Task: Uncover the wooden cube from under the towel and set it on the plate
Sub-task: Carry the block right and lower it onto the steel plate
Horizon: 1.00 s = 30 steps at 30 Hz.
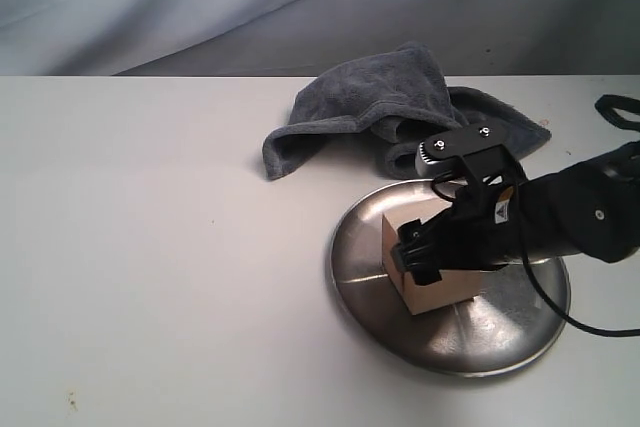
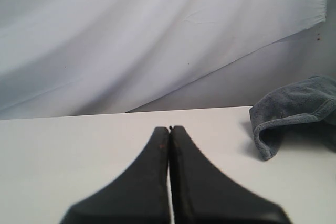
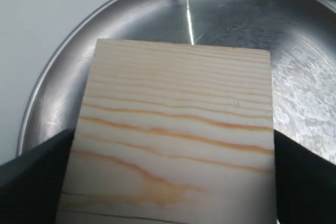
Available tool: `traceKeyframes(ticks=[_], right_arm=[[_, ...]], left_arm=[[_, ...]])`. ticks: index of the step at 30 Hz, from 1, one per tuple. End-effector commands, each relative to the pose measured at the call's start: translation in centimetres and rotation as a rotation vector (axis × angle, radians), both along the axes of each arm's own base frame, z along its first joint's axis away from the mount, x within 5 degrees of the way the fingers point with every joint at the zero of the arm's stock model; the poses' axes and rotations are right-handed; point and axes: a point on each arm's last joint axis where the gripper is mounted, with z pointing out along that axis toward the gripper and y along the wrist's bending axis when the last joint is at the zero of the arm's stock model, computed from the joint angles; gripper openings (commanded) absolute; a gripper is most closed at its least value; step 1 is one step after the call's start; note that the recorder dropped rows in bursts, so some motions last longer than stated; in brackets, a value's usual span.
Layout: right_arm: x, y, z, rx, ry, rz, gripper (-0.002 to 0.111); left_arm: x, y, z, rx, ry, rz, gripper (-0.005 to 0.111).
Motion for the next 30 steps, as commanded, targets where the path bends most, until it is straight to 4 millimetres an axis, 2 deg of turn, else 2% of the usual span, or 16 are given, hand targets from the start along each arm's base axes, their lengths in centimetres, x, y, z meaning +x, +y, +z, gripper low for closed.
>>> traceKeyframes(ticks=[1,6,11,18,25,30], right_arm=[[0.4,-0.41,0.5,0.013,-0.031,-0.012,0.055],[0.21,-0.52,0.36,-0.002,-0.007,-0.012,0.057],[0.07,-0.61,0.24,-0.015,0.012,-0.011,0.074],[0.08,-0.6,0.25,-0.011,0.012,-0.016,0.075],[-0.03,-0.65,0.18,-0.009,0.032,-0.033,0.093],[-0.12,-0.7,0.13,-0.017,0.047,-0.034,0.095]], left_arm=[[-0.01,0.02,-0.03,-0.006,-0.01,0.003,0.0],[-0.01,0.02,-0.03,-0.006,-0.01,0.003,0.0],[-0.01,0.02,-0.03,-0.006,-0.01,0.003,0.0],[-0.01,0.02,-0.03,-0.006,-0.01,0.003,0.0],[-0.01,0.02,-0.03,-0.006,-0.01,0.003,0.0],[-0.01,0.02,-0.03,-0.006,-0.01,0.003,0.0]])
